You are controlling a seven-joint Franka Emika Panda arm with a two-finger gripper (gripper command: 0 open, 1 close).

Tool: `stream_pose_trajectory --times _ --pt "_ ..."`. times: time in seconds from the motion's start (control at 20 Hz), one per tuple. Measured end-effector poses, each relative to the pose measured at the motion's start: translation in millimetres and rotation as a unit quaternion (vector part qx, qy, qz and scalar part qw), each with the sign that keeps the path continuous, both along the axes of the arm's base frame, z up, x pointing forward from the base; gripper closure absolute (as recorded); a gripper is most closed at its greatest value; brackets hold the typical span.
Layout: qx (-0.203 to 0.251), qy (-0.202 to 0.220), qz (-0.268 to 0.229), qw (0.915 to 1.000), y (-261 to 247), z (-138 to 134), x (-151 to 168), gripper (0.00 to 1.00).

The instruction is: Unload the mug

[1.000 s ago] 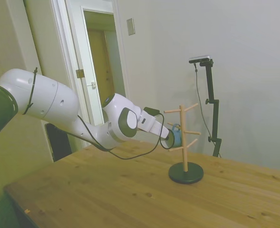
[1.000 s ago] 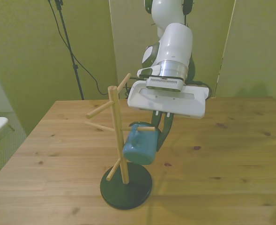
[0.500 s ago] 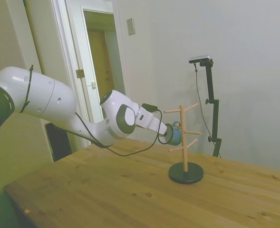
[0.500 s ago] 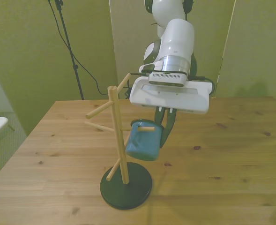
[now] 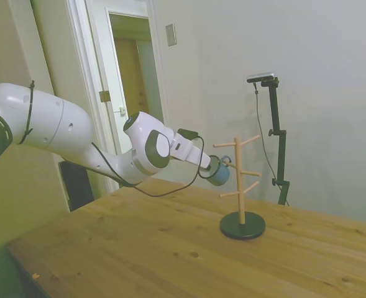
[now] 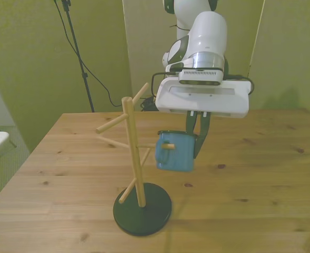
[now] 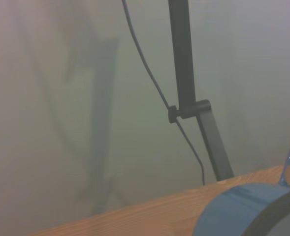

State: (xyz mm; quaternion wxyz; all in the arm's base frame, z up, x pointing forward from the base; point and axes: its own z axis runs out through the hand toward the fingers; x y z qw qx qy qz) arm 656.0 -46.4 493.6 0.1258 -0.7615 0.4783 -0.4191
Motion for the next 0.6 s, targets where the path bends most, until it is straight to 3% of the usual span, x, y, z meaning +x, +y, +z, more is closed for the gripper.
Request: stream_pose_trajectory --times 0.25,0.4,0.6 --pt "0.016 0.027 0.023 0.9992 60 6 6 1.0" --pt "0.032 0.1 0.055 0.9929 120 -11 -5 1.0" --pt "0.034 0.2 0.09 0.9751 155 -26 -49 1.0"
